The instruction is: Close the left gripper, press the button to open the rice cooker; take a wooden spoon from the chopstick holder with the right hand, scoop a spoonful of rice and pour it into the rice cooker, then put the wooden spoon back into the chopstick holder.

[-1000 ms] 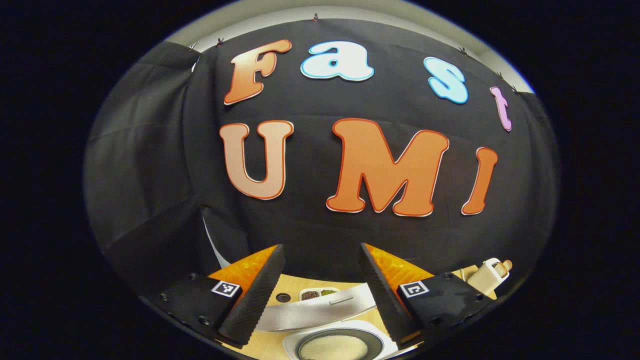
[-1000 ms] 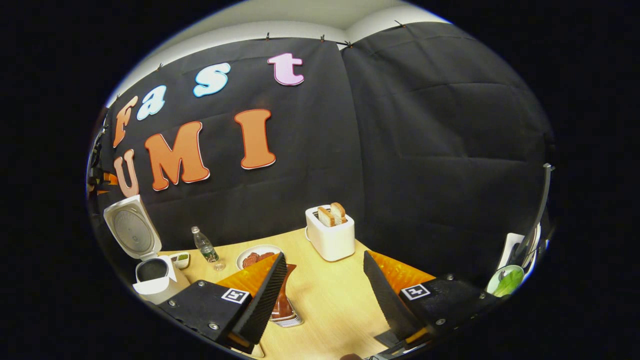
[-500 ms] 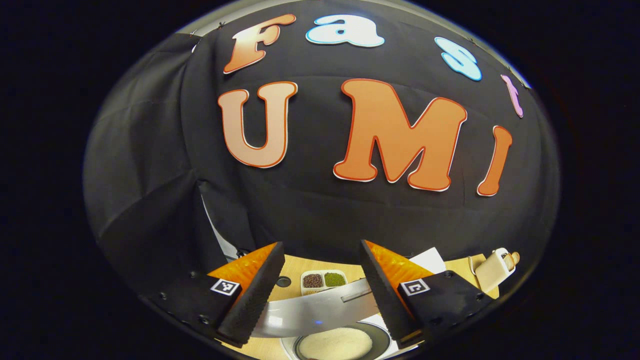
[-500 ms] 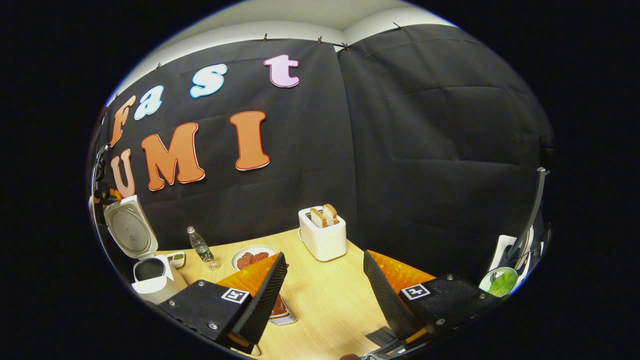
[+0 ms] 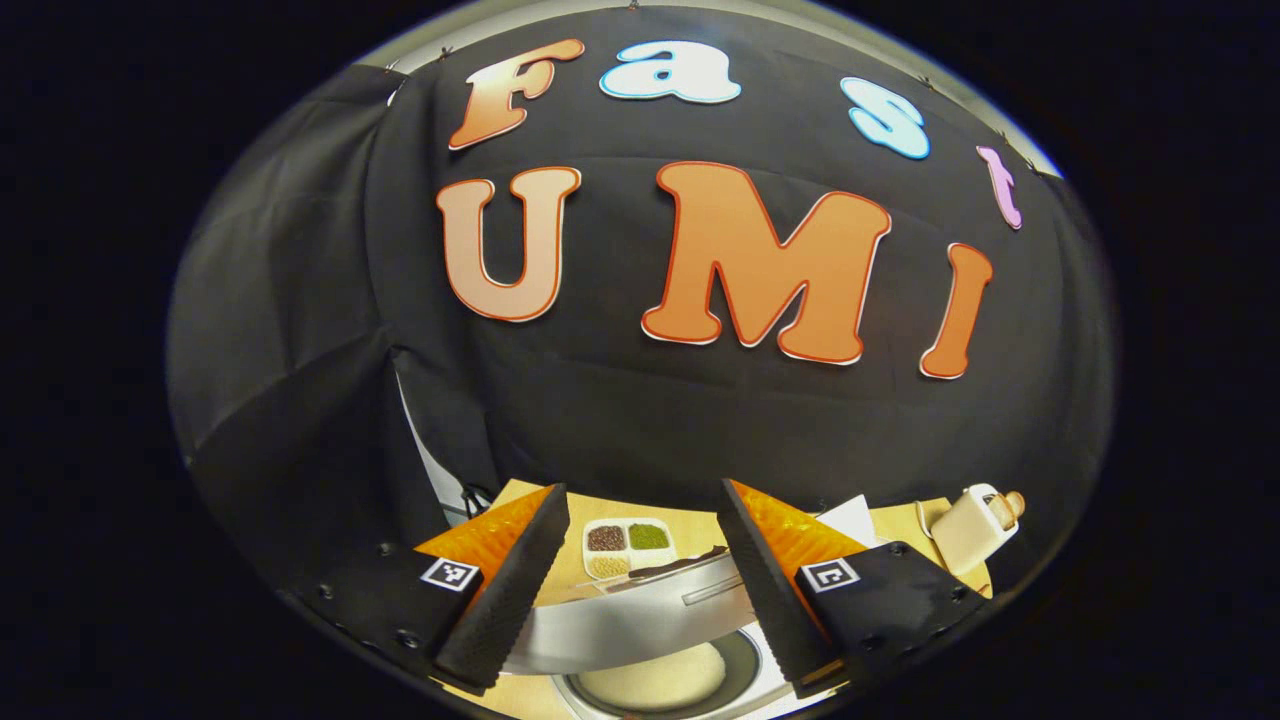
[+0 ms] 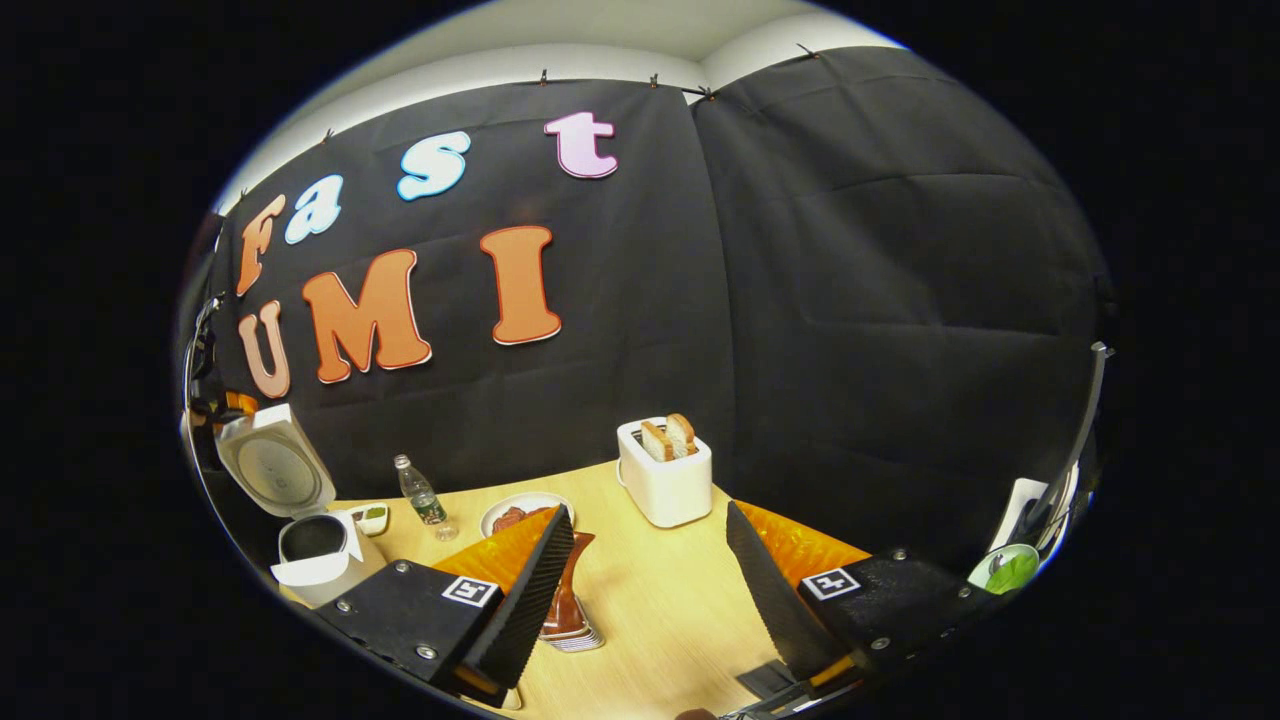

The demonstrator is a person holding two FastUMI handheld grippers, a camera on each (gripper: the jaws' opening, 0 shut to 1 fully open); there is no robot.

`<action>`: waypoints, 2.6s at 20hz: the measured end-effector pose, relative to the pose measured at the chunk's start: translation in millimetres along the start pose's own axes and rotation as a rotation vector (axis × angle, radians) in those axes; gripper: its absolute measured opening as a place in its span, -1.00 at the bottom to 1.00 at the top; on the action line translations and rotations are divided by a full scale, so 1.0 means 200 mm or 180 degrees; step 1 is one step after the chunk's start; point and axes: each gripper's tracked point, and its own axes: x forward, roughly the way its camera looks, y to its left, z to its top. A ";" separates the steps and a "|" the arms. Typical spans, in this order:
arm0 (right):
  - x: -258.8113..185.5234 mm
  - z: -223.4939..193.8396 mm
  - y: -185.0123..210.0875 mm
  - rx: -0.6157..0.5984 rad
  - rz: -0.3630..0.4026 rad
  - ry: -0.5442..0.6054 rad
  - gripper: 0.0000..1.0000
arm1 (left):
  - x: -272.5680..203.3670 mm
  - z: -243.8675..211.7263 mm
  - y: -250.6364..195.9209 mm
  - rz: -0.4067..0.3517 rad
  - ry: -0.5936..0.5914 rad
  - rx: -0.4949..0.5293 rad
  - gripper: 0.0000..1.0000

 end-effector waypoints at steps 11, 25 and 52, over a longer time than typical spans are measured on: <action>-0.03 -0.08 -0.02 0.0059 0.0464 0.0171 0.89 | -0.34 -0.75 -0.10 0.0287 0.0322 0.0008 1.00; -0.03 -0.20 -0.08 0.0063 0.0636 0.0337 0.89 | -0.29 -1.09 -0.15 0.0589 0.0521 0.0070 1.00; 0.04 0.40 -0.03 -0.0286 0.0603 -0.0386 0.89 | -0.90 0.01 -0.03 0.0474 -0.0516 0.0030 1.00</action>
